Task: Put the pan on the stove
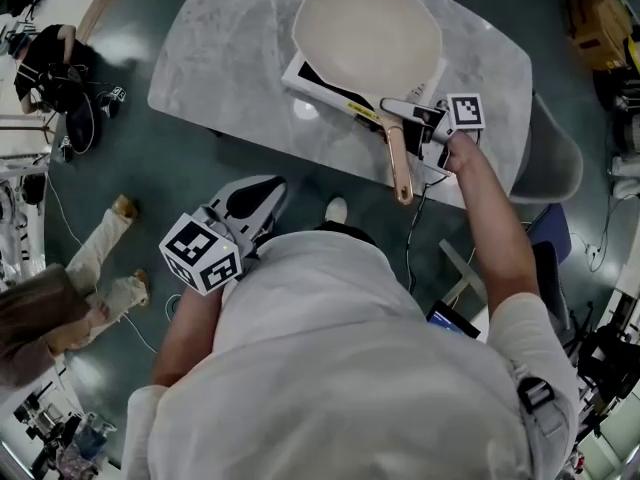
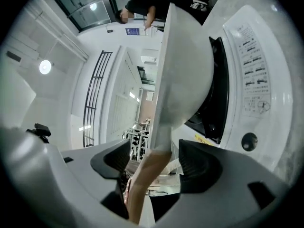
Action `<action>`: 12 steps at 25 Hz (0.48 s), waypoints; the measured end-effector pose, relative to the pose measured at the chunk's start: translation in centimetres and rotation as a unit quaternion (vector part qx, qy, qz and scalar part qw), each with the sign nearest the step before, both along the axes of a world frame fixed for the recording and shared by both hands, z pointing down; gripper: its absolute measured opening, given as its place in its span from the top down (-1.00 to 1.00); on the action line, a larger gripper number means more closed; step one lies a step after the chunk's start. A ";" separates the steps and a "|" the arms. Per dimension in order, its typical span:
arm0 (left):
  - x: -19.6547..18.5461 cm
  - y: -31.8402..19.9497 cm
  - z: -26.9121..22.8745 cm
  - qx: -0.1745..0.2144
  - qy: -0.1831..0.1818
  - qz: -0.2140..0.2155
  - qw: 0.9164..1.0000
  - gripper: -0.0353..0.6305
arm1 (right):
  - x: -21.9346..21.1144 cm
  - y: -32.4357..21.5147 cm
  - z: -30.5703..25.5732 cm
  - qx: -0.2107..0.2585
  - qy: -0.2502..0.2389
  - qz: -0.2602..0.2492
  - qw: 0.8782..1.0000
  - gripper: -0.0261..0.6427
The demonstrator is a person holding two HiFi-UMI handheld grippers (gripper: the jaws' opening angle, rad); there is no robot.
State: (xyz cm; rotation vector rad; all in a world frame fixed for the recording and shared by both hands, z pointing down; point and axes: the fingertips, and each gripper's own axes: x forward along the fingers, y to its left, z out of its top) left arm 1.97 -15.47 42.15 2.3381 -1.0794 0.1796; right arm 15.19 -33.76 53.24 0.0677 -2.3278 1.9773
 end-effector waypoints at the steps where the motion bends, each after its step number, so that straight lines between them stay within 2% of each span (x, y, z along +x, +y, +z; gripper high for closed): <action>1: 0.1 -0.1 0.0 0.001 0.001 0.008 1.000 0.83 | 0.7 0.0 -0.1 0.005 0.003 0.011 1.000 -0.05; 8: 0.6 -0.3 0.4 0.004 0.009 0.061 0.998 0.83 | 4.7 0.8 -1.1 0.016 0.001 0.092 0.996 -0.08; 12: 1.2 -0.4 0.2 0.007 0.012 0.096 0.995 0.83 | 7.5 1.5 -1.7 0.024 0.009 0.147 0.989 -0.08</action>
